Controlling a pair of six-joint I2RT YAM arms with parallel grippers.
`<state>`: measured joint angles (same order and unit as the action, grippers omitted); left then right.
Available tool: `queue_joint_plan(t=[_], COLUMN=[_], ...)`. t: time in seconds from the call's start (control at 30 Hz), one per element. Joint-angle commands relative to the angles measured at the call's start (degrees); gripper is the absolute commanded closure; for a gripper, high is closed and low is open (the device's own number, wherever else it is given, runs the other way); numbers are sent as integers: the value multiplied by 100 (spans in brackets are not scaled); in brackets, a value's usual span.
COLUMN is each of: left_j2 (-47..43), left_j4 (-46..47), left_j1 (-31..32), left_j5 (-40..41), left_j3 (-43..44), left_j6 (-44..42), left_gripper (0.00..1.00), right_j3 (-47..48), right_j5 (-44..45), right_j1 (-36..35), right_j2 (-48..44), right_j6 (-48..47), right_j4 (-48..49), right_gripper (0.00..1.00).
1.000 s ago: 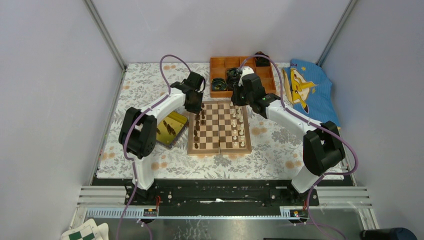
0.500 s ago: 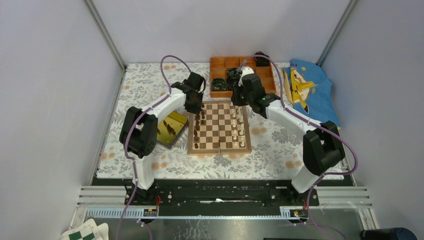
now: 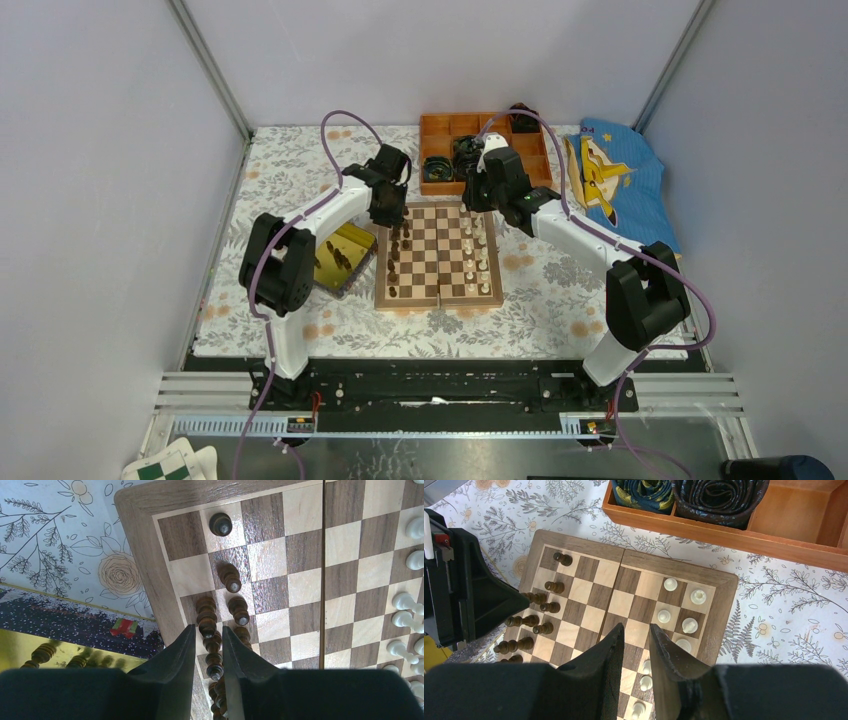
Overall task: Set up the chess pieces on the board
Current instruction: Place the chess piece on the chessboard.
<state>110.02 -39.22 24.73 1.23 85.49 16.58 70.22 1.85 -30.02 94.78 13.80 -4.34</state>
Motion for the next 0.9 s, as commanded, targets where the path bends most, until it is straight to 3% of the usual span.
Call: queue_joint_plan(t=[0.0, 0.37, 0.53, 0.87], left_j2=[-8, -423, -796, -1712], left_j4=[178, -136, -216, -93], left_j1=[30, 49, 49, -92], left_j5=[21, 225, 554, 1307], left_j3=[-35, 420, 510, -657], left_j6=[30, 46, 108, 204], left_gripper=[67, 65, 58, 44], right_j3=[27, 10, -23, -74], right_j5=[-95, -139, -141, -175], right_j1=[45, 44, 40, 41], right_j2=[-19, -72, -138, -241], right_j6=[28, 35, 35, 22], right_j4=[234, 265, 282, 336], right_gripper=[68, 68, 68, 68])
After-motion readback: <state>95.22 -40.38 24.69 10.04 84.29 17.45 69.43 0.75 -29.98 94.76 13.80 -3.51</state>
